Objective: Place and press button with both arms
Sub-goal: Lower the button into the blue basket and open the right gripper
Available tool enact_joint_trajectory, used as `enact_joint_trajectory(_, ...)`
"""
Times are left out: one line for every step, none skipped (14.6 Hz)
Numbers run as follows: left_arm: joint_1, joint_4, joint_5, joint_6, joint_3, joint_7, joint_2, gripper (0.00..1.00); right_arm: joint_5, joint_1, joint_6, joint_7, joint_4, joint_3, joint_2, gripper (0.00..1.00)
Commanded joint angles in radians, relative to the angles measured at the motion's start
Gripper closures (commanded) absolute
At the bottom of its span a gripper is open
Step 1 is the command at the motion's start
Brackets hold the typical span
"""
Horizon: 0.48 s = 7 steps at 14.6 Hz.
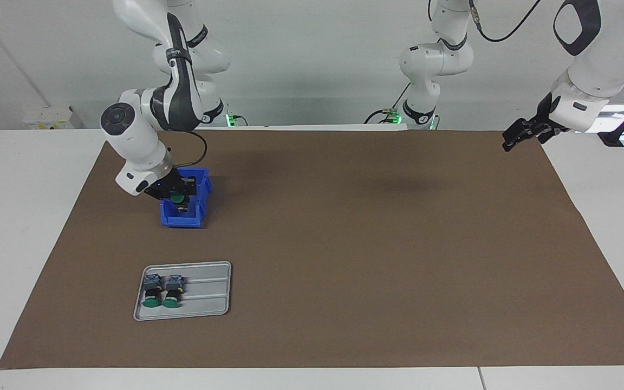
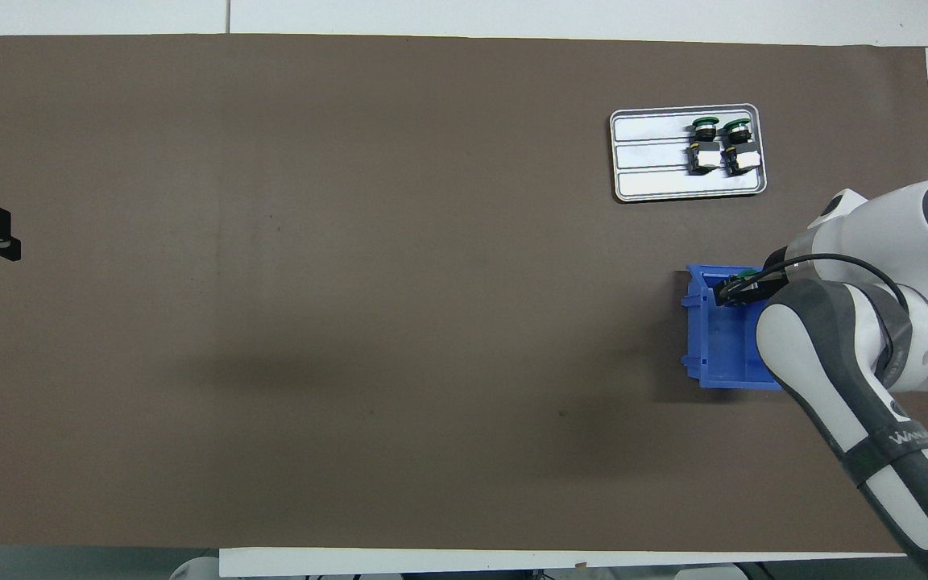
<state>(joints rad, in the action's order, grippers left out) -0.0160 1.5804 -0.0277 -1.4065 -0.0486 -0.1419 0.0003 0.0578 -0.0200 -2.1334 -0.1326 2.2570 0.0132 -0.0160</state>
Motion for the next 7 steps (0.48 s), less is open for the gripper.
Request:
enact_joint_trajectory(-0.039,0.01,0.0,0.009,-0.024,-0.002,-0.009,0.0,-0.027,0.008,-0.014,-0.004,0.033,-0.006,-0.028,0.78)
enact_joint_trajectory(-0.039,0.015,0.0,0.011,-0.024,-0.002,-0.009,0.0,-0.029,0.006,-0.013,-0.004,0.033,-0.006,-0.028,0.67)
enact_joint_trajectory(-0.039,0.013,-0.001,0.011,-0.022,-0.002,-0.009,0.0,-0.029,0.006,-0.013,-0.004,0.033,-0.006,-0.028,0.58)
enact_joint_trajectory(-0.039,0.016,-0.001,0.009,-0.022,-0.002,-0.009,0.0,-0.03,0.006,-0.013,-0.004,0.033,-0.006,-0.028,0.44)
enact_joint_trajectory(-0.038,0.015,-0.001,0.011,-0.02,-0.002,-0.009,0.0,-0.033,0.006,-0.008,-0.004,0.03,-0.006,-0.028,0.28)
enact_joint_trajectory(-0.038,0.015,-0.001,0.008,-0.02,-0.004,-0.009,0.0,-0.035,0.005,0.0,-0.004,0.023,-0.006,-0.027,0.25)
enact_joint_trajectory(-0.035,0.015,-0.001,0.001,-0.02,-0.004,-0.009,0.0,-0.035,0.006,0.003,-0.005,0.009,-0.006,-0.022,0.24)
